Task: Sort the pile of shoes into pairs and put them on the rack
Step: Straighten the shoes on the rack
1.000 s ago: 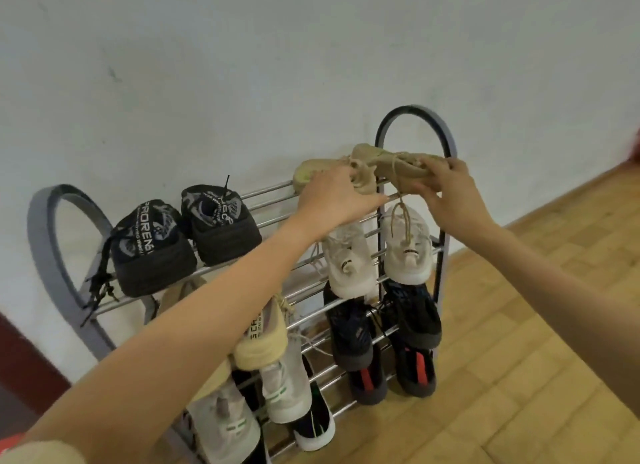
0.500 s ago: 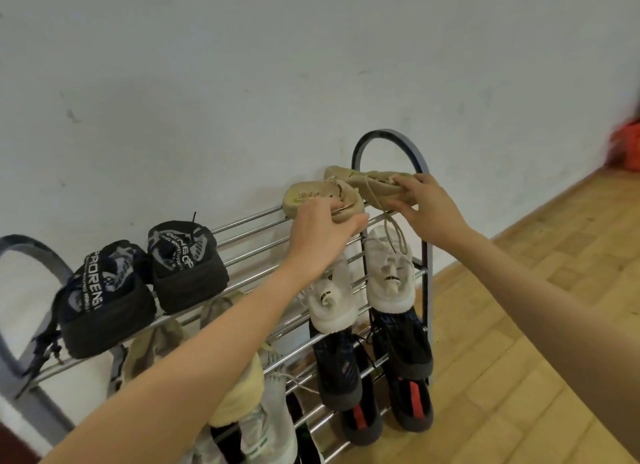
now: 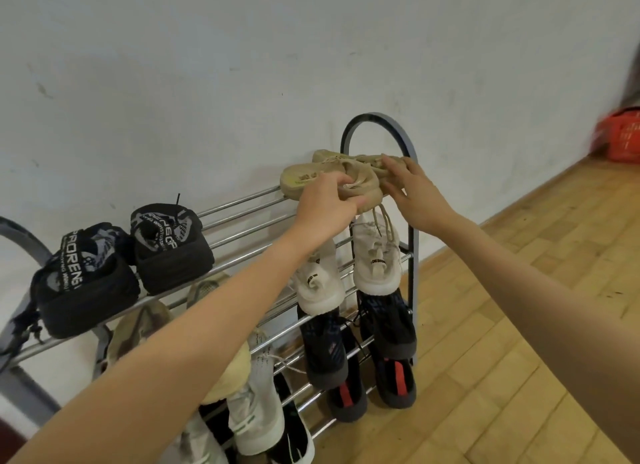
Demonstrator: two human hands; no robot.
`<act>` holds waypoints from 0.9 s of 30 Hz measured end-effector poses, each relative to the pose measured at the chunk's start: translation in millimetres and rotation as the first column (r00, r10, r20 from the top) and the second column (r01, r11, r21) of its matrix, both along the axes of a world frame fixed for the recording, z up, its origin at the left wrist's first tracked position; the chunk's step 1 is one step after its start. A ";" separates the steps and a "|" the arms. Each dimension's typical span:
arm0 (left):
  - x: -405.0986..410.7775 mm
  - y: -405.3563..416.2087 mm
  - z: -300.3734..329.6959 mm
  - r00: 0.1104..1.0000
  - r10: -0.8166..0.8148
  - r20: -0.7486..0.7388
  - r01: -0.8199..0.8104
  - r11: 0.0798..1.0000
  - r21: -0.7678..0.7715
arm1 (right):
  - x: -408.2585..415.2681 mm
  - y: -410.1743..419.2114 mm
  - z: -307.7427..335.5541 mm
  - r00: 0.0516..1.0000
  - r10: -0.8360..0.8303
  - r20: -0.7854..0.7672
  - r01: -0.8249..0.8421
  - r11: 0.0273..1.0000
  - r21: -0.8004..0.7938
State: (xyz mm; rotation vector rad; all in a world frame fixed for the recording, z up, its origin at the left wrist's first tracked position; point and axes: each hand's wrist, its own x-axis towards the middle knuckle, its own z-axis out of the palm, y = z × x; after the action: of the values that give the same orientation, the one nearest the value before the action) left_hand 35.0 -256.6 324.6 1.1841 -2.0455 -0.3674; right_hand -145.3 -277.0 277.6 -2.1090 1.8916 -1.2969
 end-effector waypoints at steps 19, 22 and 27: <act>68.8 39.7 -127.5 0.948 0.094 0.304 -0.110 0.993 0.035 | 67.0 71.4 -102.0 0.990 -0.138 0.027 0.125 0.950 0.286; 71.2 25.7 -135.1 0.951 0.071 0.301 -0.115 0.985 0.131 | 65.0 65.2 -94.3 0.987 -0.160 0.007 0.150 0.944 0.294; 74.5 19.0 -148.0 0.958 0.059 0.279 -0.092 0.990 0.109 | 54.5 62.6 -100.4 0.989 -0.131 0.066 0.107 0.952 0.286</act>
State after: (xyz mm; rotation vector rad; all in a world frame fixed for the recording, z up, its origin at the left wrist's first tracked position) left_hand 109.5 -237.6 176.5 1.4520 -2.2320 -0.3061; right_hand -90.8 -214.4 177.2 -1.7996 2.0532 -1.0406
